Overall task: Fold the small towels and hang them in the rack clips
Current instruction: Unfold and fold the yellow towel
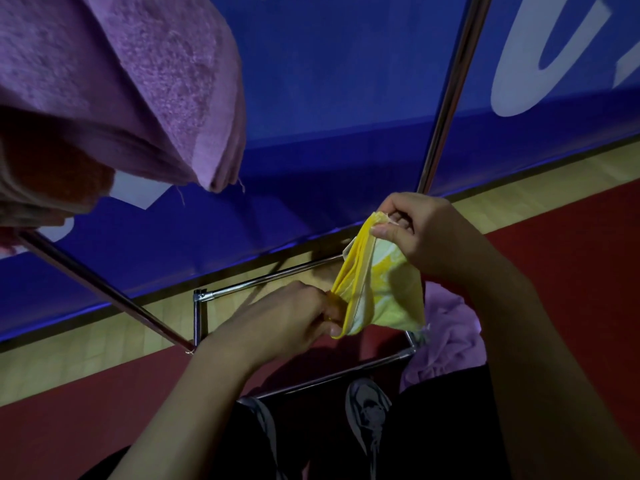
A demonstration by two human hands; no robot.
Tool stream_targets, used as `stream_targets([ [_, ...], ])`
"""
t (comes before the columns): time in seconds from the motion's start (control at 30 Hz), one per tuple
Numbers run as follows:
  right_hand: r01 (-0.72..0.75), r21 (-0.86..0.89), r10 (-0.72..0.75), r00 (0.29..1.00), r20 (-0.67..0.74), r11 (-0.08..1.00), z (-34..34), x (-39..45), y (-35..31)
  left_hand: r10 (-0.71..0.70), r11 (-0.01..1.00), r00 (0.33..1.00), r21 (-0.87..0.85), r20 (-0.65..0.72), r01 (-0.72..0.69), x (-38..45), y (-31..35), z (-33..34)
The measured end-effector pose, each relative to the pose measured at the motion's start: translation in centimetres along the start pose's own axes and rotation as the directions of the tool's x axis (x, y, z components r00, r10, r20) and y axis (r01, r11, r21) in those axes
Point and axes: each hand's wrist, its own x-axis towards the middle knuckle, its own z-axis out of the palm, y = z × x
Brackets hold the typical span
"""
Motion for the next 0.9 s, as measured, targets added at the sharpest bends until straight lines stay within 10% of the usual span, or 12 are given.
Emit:
stream_targets([
  [0.43,0.027,-0.043,-0.030,0.997,-0.077,0.999,0.1,0.5,0.4,0.063,0.997,0.974,0.066,-0.217,-0.050,-0.4,1.6,0.9],
  [0.9,-0.129,-0.114,0.103,0.972,-0.209,0.985,-0.1,0.7,2.2,0.300,0.954,0.727,0.202,-0.618,-0.222,-1.2,5.2,-1.4],
])
